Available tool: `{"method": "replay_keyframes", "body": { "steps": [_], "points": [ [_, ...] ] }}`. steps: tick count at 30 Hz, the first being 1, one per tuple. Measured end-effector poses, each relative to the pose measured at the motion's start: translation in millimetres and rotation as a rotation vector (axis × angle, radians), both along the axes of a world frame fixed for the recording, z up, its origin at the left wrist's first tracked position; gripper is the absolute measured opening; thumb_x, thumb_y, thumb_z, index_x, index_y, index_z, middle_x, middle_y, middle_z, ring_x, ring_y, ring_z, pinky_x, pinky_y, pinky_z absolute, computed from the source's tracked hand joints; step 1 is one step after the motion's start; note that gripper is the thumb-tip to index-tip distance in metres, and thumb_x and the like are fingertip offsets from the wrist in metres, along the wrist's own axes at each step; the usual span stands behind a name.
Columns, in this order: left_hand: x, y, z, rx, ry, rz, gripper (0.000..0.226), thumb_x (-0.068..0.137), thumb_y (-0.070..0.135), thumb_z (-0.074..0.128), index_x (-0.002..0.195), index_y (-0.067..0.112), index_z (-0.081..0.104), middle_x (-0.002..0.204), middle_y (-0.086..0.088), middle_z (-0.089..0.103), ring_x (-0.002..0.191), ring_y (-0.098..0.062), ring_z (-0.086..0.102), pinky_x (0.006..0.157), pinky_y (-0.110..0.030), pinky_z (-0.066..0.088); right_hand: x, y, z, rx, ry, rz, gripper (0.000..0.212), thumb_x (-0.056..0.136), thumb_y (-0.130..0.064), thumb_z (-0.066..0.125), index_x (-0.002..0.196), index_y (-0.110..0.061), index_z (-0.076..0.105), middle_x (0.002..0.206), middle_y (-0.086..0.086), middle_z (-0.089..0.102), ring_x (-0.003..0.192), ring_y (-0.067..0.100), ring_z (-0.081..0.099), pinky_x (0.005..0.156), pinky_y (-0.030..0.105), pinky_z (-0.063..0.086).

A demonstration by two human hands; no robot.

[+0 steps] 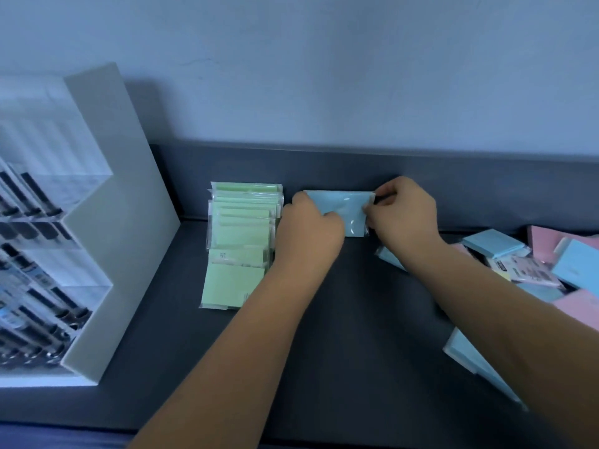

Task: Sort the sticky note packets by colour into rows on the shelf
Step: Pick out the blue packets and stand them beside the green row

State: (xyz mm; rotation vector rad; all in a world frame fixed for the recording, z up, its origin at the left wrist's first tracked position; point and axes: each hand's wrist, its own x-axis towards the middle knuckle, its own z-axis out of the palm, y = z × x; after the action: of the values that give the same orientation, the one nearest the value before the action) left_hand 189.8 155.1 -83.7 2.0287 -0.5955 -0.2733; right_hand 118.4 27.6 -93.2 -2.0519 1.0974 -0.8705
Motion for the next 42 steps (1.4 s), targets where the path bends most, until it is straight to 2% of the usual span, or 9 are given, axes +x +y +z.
{"method": "replay_keyframes", "body": {
  "steps": [7,13,17,22,25,28,32,36,42],
  "points": [
    [9,-3,-6,-0.025,-0.008,0.011,0.023,0.083,0.020,0.051,0.105,0.014,0.055,0.096,-0.004,0.062,0.085,-0.028,0.060,0.069,-0.036,0.048,6,-3,-2,0.023,-0.036,-0.017,0.015,0.084,-0.020,0.071,0.095,-0.020,0.061,0.087,0.001,0.071,0.085,0.023,0.070,0.079,0.038,0.058],
    [8,-6,-5,0.000,-0.046,0.026,0.026,0.082,0.021,0.052,0.107,0.014,0.053,0.097,-0.006,0.063,0.087,-0.030,0.062,0.074,-0.042,0.055,2,-7,-5,-0.083,0.020,0.005,0.005,0.088,-0.016,0.069,0.092,-0.016,0.067,0.079,-0.015,0.058,0.071,0.000,0.052,0.059,0.008,0.037],
    [4,-7,-1,0.010,-0.073,0.057,0.029,0.082,0.022,0.052,0.110,0.014,0.050,0.097,-0.005,0.061,0.085,-0.029,0.062,0.076,-0.046,0.056,-2,-5,0,-0.116,0.092,-0.001,0.004,0.087,-0.022,0.067,0.086,-0.019,0.068,0.084,-0.008,0.066,0.078,0.014,0.058,0.060,0.029,0.039],
    [-7,-3,9,0.038,-0.058,0.094,0.034,0.084,0.025,0.053,0.115,0.013,0.049,0.105,-0.005,0.061,0.092,-0.030,0.061,0.081,-0.046,0.055,-15,-3,16,-0.132,0.193,0.001,0.011,0.082,-0.028,0.065,0.080,-0.019,0.071,0.081,-0.006,0.070,0.080,0.019,0.064,0.068,0.033,0.055],
    [-13,5,16,0.013,-0.056,0.105,0.030,0.088,0.028,0.053,0.115,0.017,0.053,0.104,0.001,0.063,0.092,-0.023,0.061,0.081,-0.040,0.054,-36,2,37,-0.154,0.245,0.052,0.021,0.088,-0.037,0.065,0.079,-0.020,0.074,0.078,-0.007,0.071,0.079,0.015,0.064,0.066,0.030,0.051],
    [-24,19,25,-0.026,-0.055,0.079,0.037,0.093,0.035,0.055,0.128,0.024,0.058,0.120,0.011,0.062,0.103,-0.013,0.058,0.087,-0.033,0.048,-73,5,62,-0.098,0.245,0.076,0.030,0.092,-0.043,0.064,0.082,-0.018,0.076,0.078,-0.004,0.072,0.077,0.015,0.065,0.072,0.032,0.053],
    [-47,34,38,-0.030,-0.146,-0.061,0.021,0.092,0.045,0.057,0.103,0.032,0.069,0.106,0.019,0.068,0.102,-0.006,0.062,0.087,-0.034,0.051,-149,0,78,0.039,0.022,-0.007,0.025,0.088,-0.050,0.069,0.084,-0.027,0.078,0.081,-0.006,0.077,0.079,0.015,0.071,0.077,0.037,0.056],
    [-76,44,44,0.002,-0.219,-0.207,0.028,0.083,0.058,0.051,0.091,0.038,0.068,0.094,0.026,0.069,0.094,0.003,0.062,0.083,-0.032,0.051,-228,4,70,0.092,-0.115,-0.196,0.014,0.089,-0.042,0.070,0.091,-0.032,0.080,0.088,-0.004,0.080,0.088,0.020,0.076,0.094,0.055,0.056],
    [-116,28,33,-0.056,-0.240,-0.361,0.022,0.082,0.054,0.053,0.087,0.039,0.069,0.085,0.031,0.066,0.086,0.009,0.060,0.074,-0.017,0.044,-320,9,47,0.152,-0.114,-0.351,0.012,0.093,-0.028,0.071,0.092,-0.021,0.081,0.090,0.003,0.081,0.091,0.024,0.076,0.091,0.047,0.057]
  ]
}}
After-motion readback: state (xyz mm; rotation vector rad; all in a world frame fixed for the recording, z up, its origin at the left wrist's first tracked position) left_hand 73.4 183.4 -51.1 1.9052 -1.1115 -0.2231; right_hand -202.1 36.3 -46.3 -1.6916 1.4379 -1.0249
